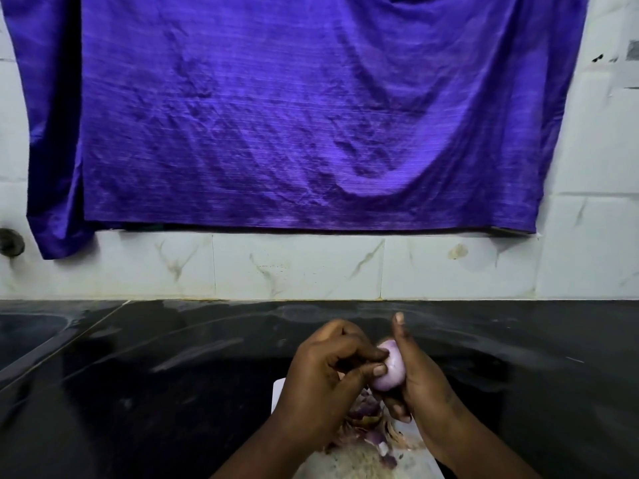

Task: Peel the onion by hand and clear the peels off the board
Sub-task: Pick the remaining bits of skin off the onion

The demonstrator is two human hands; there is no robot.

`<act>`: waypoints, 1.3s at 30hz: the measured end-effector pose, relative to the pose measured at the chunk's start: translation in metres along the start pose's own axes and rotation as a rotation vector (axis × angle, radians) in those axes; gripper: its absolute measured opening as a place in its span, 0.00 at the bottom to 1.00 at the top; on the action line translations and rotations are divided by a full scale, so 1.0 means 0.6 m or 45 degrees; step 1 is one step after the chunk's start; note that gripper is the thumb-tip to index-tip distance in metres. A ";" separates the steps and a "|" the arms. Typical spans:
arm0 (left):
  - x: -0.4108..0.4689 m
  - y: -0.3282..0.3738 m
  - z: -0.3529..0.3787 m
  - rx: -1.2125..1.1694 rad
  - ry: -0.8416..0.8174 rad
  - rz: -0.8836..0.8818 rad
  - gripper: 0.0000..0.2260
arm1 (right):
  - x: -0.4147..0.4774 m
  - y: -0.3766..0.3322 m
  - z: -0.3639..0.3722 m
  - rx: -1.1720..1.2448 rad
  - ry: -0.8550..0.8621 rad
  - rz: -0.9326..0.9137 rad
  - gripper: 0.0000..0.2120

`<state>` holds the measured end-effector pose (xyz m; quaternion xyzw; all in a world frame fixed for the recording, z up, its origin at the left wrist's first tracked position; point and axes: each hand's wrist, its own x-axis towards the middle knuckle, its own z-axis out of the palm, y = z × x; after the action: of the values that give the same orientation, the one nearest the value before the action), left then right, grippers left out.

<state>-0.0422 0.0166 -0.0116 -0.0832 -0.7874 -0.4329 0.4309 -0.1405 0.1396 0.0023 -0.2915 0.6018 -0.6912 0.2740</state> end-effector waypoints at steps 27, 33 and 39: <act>-0.010 0.014 0.011 0.219 -0.003 -0.004 0.11 | -0.012 -0.017 0.001 0.042 0.247 0.116 0.26; -0.005 0.013 0.005 0.205 0.020 0.033 0.07 | -0.001 -0.029 0.007 -0.005 0.216 0.153 0.22; -0.010 0.015 0.007 0.339 -0.018 0.122 0.07 | -0.011 -0.008 -0.004 -0.037 0.167 -0.073 0.12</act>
<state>-0.0364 0.0267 -0.0119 -0.0658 -0.8360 -0.3029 0.4528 -0.1380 0.1465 0.0063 -0.2667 0.6198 -0.7076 0.2097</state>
